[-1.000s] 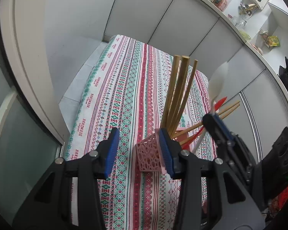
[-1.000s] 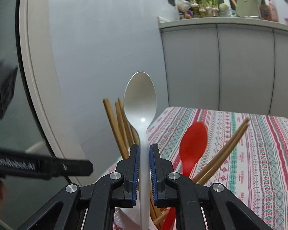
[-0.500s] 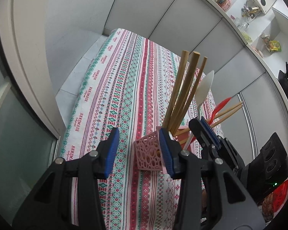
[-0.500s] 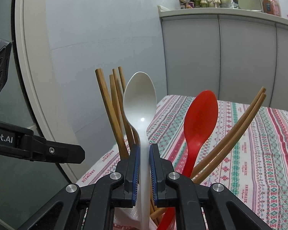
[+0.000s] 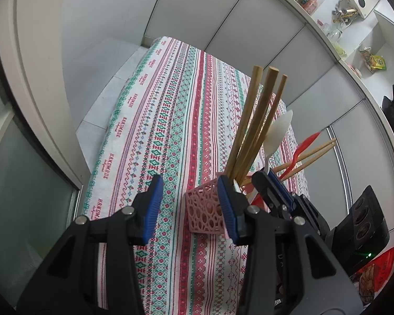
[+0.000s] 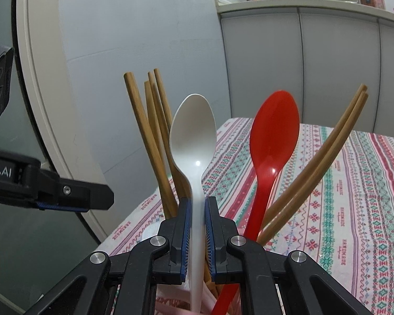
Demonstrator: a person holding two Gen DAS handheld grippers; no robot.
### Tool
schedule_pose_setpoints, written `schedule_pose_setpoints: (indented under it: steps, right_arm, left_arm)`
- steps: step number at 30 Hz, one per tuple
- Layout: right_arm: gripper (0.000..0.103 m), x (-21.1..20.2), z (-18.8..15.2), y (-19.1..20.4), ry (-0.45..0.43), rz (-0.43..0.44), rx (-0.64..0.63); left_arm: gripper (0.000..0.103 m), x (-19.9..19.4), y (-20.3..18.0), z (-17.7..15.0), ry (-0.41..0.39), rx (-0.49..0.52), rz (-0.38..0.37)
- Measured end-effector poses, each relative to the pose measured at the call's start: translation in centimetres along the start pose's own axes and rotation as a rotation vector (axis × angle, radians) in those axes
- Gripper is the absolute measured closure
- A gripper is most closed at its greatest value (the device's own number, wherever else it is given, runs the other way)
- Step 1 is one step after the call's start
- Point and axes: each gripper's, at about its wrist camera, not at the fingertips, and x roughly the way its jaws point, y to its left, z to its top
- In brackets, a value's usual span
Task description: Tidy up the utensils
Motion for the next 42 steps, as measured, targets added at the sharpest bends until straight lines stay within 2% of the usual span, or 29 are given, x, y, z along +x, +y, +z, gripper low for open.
schedule_pose_setpoints:
  steps: [5,6,7,9,14,19,23,26,27,31,36,42]
  right_arm:
    - [0.092,-0.5,-0.4,0.0,0.026,0.013,-0.012]
    - [0.086,-0.7,-0.4,0.0,0.033,0.015,-0.013]
    - [0.076,-0.9,-0.3,-0.1,0.037,0.018,-0.013]
    - [0.067,-1.3,-0.1,-0.3,0.049,0.025,-0.010]
    - [0.067,-2.7,0.8,-0.6,0.096,0.004,-0.012]
    - [0.067,-4.5,1.6,-0.8,0.192,-0.065,-0.036]
    - [0.067,-6.2,1.9,-1.6,0.256,-0.119,-0.002]
    - [0.061,-7.8,2.3,-2.3,0.283,-0.155,0.033]
    - [0.057,-8.3,2.5,-2.3,0.287,-0.168,0.037]
    - [0.043,-10.5,2.9,-2.0,0.299,-0.220,0.041]
    - [0.027,-12.7,2.8,-1.2,0.308,-0.281,0.014]
    - [0.019,-15.1,2.3,-0.8,0.319,-0.360,0.002]
  left_arm:
    - [0.059,0.2,-0.1,-0.1,0.006,0.006,0.005]
    - [0.059,0.2,-0.1,-0.1,0.008,0.008,0.007]
    - [0.059,0.2,-0.1,-0.1,0.010,0.009,0.008]
    - [0.059,0.3,-0.2,-0.1,0.014,0.013,0.013]
    - [0.059,0.1,-0.6,-0.4,0.024,0.033,0.026]
    - [0.059,-0.4,-1.9,-1.5,0.039,0.091,0.045]
    - [0.059,-1.3,-3.1,-2.5,0.033,0.143,0.073]
    - [0.059,-2.3,-4.1,-3.2,0.018,0.176,0.090]
    - [0.057,-2.6,-4.5,-3.4,0.011,0.185,0.094]
    - [0.038,-4.1,-6.2,-4.5,-0.025,0.217,0.112]
    - [0.027,-5.3,-7.8,-6.1,-0.053,0.258,0.135]
    - [0.012,-6.4,-9.1,-7.6,-0.073,0.283,0.166]
